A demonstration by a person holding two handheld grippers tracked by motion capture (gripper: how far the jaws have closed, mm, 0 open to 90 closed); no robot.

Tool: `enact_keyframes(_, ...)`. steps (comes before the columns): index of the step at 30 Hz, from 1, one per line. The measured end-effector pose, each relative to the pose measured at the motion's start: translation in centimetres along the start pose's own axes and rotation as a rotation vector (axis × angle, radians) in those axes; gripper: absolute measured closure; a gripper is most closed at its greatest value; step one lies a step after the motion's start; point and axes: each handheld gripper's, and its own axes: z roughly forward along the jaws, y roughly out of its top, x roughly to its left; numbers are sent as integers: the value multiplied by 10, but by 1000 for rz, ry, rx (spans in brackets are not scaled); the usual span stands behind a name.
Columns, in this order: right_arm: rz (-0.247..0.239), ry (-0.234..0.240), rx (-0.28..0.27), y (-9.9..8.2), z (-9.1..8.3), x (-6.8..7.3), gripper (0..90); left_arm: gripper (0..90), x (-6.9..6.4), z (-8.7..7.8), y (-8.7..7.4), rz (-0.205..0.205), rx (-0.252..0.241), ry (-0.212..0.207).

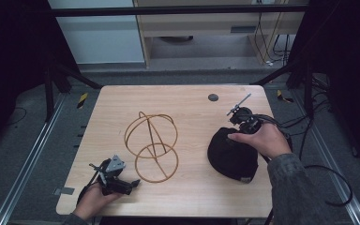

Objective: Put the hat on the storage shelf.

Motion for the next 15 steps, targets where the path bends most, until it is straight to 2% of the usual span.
enact_keyframes(2, 28, 3, 44, 1, 10, -5, 311, 0, 0, 0, 0, 1, 0, 0)
enact_keyframes(3, 12, -4, 51, 0, 12, -8, 325, 0, 0, 0, 0, 0, 0, 0)
enact_keyframes(6, 28, -3, 60, -1, 16, -10, 307, 0, 0, 0, 0, 0, 0, 0)
enact_keyframes(7, 29, 9, 57, -3, 18, -11, 322, 0, 0, 0, 0, 1, 0, 0)
enact_keyframes(10, 34, -1, 67, -4, 22, -12, 343, 0, 0, 0, 0, 3, 0, -1)
enact_keyframes(15, 45, 9, 98, -6, 32, -16, 457, 0, -1, 0, 0, 3, 0, -2)
